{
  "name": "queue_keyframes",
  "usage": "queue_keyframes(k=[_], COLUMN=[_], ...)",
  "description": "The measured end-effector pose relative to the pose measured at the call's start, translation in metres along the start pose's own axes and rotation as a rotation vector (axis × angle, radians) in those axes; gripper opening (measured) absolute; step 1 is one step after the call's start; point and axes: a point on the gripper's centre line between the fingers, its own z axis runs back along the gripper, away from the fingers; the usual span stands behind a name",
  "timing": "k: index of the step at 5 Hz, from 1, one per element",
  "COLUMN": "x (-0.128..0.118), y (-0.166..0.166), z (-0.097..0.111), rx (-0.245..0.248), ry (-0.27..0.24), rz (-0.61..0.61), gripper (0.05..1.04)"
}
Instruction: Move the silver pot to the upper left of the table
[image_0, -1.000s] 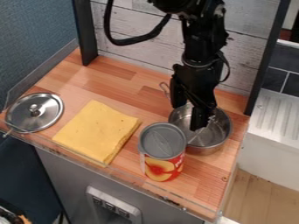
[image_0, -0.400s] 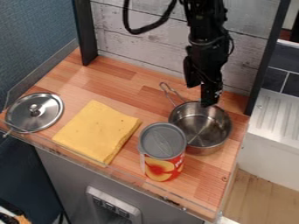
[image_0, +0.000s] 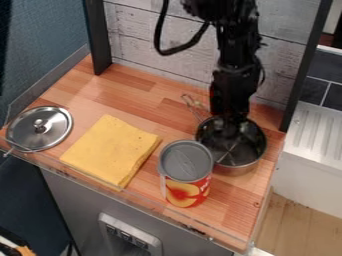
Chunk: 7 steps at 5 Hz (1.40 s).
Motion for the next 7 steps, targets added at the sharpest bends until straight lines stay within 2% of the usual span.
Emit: queue_keyframes(k=[1,2,3,4,5,6,7], x=[-0.005,-0.008,-0.01,-0.017,-0.043,-0.074,-0.106], y=[0.0,-0.003,-0.008,0.005,0.04,0.082,0.114], z=[-0.003,-0.002,0.001,0.019,0.033,0.046,0.036], rx=[0.025,0.026,-0.008,-0.022,-0.026,-0.003,-0.001], ry=[0.021,0.024,0.027,-0.008,-0.018,-0.043,-0.022], rz=[-0.014,-0.017,-0.009,0.015,0.099,0.22,0.303], gripper=[0.359,0.156,0.085,0.083,0.083,0.083,0.083])
